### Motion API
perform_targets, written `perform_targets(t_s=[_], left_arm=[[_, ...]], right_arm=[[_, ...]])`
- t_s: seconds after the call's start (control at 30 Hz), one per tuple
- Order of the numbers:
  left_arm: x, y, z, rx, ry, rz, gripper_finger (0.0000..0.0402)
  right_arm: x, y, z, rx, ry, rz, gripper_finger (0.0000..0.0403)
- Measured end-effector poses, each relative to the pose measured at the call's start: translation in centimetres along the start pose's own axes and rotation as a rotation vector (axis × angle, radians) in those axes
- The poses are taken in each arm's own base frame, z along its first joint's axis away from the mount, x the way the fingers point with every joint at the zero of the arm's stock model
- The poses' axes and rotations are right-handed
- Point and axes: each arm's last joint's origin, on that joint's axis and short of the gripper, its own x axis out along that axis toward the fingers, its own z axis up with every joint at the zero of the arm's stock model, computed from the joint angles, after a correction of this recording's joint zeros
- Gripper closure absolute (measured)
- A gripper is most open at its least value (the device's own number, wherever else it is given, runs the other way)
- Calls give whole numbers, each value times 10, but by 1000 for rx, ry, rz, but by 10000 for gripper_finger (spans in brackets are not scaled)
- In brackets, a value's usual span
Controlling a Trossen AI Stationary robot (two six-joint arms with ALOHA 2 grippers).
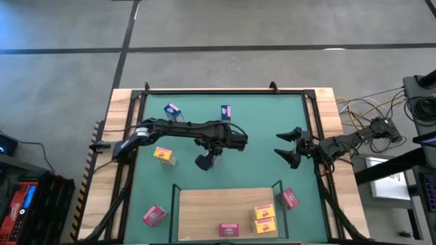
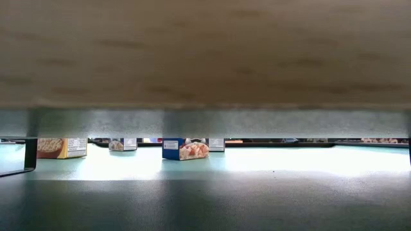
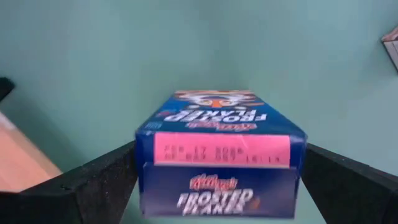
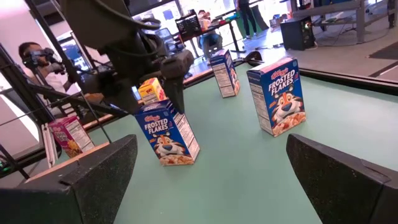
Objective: Stack cereal on shelf
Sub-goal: Put the bottom blue cereal box on the shelf
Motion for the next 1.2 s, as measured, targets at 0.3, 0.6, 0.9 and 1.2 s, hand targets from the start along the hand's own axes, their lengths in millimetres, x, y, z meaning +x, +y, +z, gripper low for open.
perform_targets(t_s=[0.3,0.6,0.9,1.2], left_arm=[[7,1,2,84,-62,-44,21],[3,12,-7,160,-81,-99,105],[-22,28,-11,357,-59,-122,122],[-55,95,-33,549,-14,-163,123]], right_arm=[[0,0,0,0,0,0,3],[0,0,0,0,0,0,3],[0,0,0,0,0,0,3],[0,0,0,0,0,0,3]])
